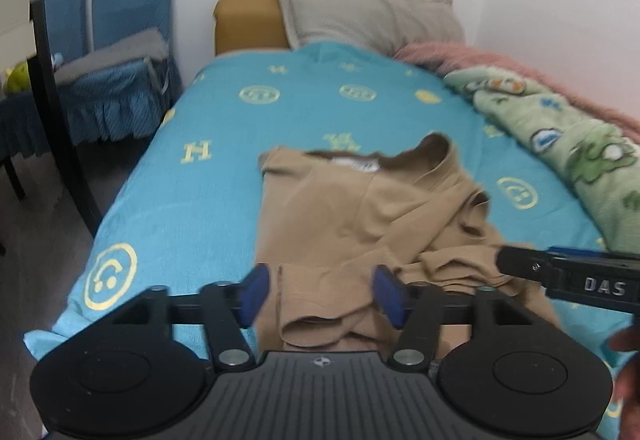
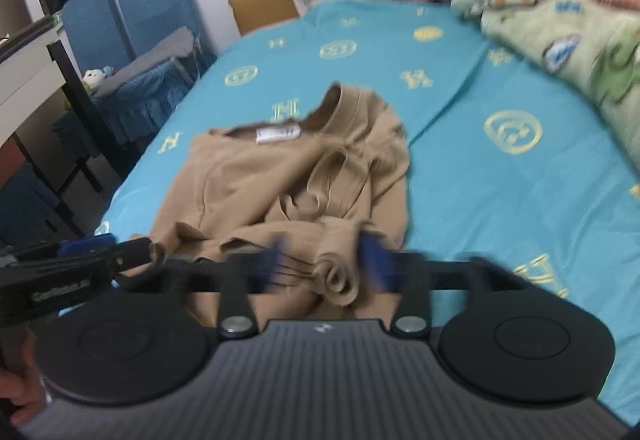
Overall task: Fold clothes
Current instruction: 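Release the hem with both grippers and lift them away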
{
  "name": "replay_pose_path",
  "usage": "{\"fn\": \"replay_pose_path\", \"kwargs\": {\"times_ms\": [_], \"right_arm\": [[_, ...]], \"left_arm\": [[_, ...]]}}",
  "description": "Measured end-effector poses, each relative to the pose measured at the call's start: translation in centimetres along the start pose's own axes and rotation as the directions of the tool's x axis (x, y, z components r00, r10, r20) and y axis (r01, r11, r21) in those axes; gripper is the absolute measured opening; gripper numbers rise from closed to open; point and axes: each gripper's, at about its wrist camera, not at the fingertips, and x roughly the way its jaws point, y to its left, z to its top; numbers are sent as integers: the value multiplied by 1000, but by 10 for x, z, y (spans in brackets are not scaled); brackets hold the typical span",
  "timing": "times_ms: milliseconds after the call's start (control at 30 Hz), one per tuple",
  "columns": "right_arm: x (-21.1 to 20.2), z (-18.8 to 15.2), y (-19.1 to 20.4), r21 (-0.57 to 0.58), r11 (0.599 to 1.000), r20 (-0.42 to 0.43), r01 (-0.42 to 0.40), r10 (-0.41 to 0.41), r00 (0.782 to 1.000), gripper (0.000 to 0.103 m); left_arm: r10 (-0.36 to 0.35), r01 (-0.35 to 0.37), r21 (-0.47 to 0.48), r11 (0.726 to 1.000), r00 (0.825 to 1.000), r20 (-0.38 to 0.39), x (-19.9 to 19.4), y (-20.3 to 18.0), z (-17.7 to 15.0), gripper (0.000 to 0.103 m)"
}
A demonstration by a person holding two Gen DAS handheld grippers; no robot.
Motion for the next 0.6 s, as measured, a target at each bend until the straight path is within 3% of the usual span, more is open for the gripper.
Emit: {"fn": "replay_pose_path", "kwargs": {"times_ms": [67,233,600], "right_arm": [[-14,0,4,-11,1000,40,3,-2,999,93],[-47,-2,12,-25,1000,108,9,-6,994,93],[-96,-11,21,-59,998,190,22,-10,982,93]], "left_arm": [[9,-10,27,1000,999,47,-17,-5,-1,88],[27,-33,55,998,994,103,-49,-13,-8,90],[12,-7,-35,999,988,157,-101,-6,-16,95]]}}
